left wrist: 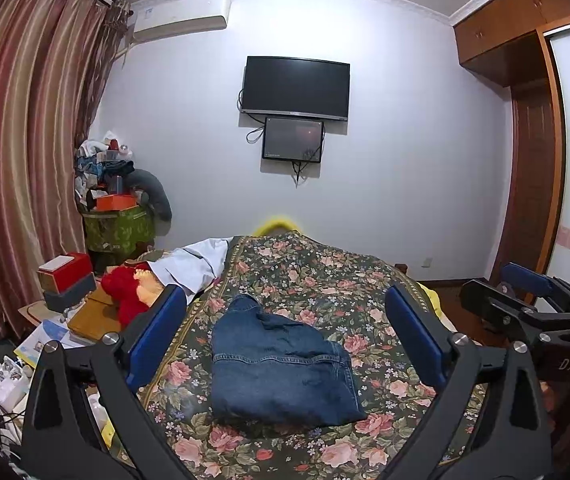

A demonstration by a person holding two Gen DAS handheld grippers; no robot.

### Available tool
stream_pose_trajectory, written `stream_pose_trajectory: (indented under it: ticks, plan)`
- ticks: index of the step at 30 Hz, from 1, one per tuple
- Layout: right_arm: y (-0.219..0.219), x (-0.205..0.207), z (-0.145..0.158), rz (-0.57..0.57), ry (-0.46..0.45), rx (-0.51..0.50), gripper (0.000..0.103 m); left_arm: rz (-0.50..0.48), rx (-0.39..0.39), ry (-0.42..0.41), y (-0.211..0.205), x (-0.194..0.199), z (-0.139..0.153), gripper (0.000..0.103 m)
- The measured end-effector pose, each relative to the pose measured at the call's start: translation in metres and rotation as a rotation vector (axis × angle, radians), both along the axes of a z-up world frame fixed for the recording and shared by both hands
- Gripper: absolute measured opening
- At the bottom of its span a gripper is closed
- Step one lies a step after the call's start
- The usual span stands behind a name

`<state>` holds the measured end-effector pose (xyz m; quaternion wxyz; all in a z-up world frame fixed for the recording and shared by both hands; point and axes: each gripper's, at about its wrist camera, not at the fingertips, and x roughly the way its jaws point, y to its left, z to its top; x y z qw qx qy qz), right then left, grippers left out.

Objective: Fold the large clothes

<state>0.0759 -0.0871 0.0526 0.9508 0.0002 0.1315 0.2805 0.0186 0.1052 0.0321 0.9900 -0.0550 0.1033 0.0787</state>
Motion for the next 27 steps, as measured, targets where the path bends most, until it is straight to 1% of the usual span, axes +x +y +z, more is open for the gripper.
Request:
stream_pose_trajectory:
  ticks: [19,27]
  plan:
    - [0.0008,0.0001,0.0008,-0.005,0.008,0.004,0.103,0.003,-0.01,0.004,0.0024,0.0016,-0.0035,0.101]
    - [0.0028,-0.0046,0.002,-0.007,0.004,0.008,0.103,0.005,-0.014,0.005,-0.0047,0.0031,-0.0065,0.101]
